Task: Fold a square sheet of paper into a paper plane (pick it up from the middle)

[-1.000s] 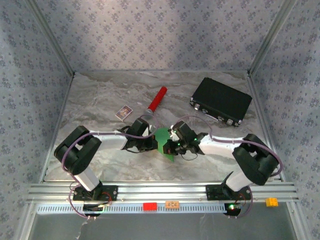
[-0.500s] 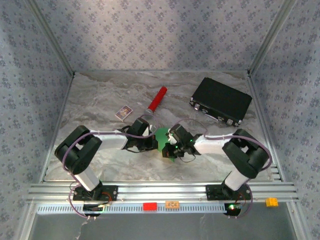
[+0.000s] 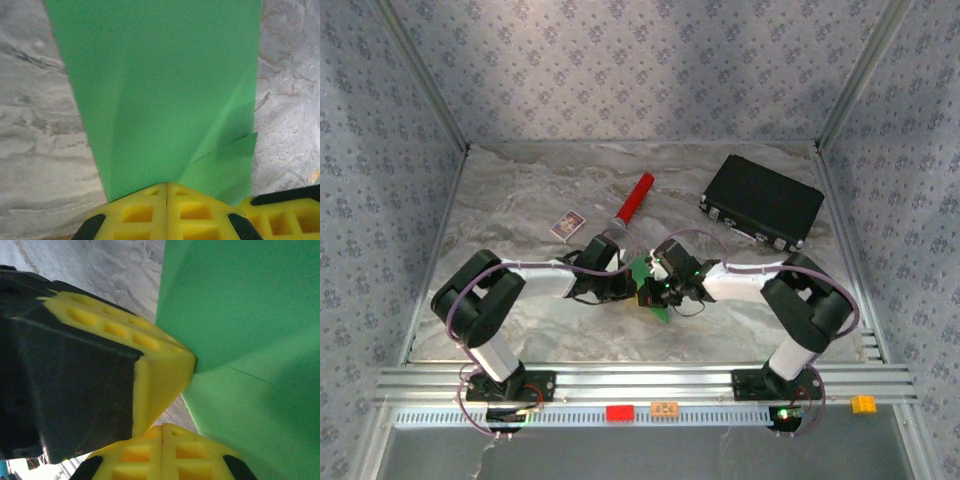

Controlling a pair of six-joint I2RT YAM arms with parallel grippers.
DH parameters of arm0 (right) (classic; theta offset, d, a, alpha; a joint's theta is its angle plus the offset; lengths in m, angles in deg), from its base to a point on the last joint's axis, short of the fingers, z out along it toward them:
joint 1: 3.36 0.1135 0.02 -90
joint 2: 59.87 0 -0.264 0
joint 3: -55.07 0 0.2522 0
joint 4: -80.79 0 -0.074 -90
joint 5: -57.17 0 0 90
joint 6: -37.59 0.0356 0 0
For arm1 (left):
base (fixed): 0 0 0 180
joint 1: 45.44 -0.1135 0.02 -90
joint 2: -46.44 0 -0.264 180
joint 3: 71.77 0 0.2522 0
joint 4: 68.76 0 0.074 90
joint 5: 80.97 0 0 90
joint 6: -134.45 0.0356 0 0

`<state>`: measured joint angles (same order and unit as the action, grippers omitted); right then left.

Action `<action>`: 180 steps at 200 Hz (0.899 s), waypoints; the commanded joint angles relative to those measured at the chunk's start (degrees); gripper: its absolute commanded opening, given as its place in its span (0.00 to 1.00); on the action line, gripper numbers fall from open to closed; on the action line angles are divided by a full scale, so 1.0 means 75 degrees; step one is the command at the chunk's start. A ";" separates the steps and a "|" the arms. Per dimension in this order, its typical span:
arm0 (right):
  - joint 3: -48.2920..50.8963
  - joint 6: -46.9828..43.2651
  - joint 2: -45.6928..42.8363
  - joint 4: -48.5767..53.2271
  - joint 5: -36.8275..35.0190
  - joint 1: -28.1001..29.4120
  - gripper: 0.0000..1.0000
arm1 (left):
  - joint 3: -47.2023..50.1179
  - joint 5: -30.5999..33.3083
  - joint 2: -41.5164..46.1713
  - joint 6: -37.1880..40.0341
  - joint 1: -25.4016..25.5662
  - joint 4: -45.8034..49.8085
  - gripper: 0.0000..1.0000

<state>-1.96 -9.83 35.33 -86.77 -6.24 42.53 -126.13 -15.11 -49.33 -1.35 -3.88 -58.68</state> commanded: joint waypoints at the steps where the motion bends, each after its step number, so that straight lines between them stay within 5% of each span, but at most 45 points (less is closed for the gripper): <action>1: 0.0004 -0.0084 0.0387 0.0092 0.0026 -0.0026 0.05 | 0.0064 0.0343 -0.0321 0.0157 -0.0004 0.0542 0.01; 140: 0.3232 0.0189 -0.2261 -0.0389 0.0212 -0.0573 0.08 | 0.0081 0.0289 -0.0438 0.0259 -0.0105 0.0554 0.00; 180: 0.2876 0.0021 -0.3459 0.0203 0.0353 -0.0666 0.09 | 0.0093 0.0235 -0.0427 0.0257 -0.0113 0.0526 0.00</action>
<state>21.52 -8.91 13.80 -90.64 -4.47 37.85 -126.54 -15.85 -50.07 -0.96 -4.19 -59.34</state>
